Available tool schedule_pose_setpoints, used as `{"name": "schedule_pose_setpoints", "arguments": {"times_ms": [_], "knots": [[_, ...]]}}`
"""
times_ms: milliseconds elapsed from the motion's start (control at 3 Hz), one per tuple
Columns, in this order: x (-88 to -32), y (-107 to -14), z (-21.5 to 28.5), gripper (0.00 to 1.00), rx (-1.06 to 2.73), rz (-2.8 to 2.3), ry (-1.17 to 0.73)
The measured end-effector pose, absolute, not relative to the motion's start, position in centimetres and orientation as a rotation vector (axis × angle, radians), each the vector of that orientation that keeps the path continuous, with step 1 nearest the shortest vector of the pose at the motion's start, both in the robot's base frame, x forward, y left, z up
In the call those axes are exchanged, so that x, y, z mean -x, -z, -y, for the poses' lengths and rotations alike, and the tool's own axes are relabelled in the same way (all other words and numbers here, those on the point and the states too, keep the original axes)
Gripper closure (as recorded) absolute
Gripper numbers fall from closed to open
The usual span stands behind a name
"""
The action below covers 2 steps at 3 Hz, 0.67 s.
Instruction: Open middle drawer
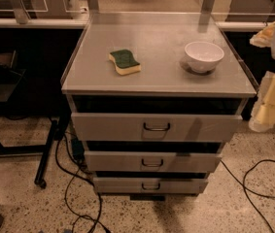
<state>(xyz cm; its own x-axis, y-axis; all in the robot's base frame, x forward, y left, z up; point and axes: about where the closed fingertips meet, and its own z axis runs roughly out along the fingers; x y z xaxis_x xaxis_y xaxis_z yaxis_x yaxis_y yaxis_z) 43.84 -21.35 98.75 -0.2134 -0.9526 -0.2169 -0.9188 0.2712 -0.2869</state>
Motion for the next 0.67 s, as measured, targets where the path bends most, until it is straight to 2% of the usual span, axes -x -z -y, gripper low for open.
{"name": "schedule_pose_setpoints", "arguments": {"times_ms": [667], "knots": [[-42.5,-96.5,21.6,0.00,1.715,-2.211,0.118]]}}
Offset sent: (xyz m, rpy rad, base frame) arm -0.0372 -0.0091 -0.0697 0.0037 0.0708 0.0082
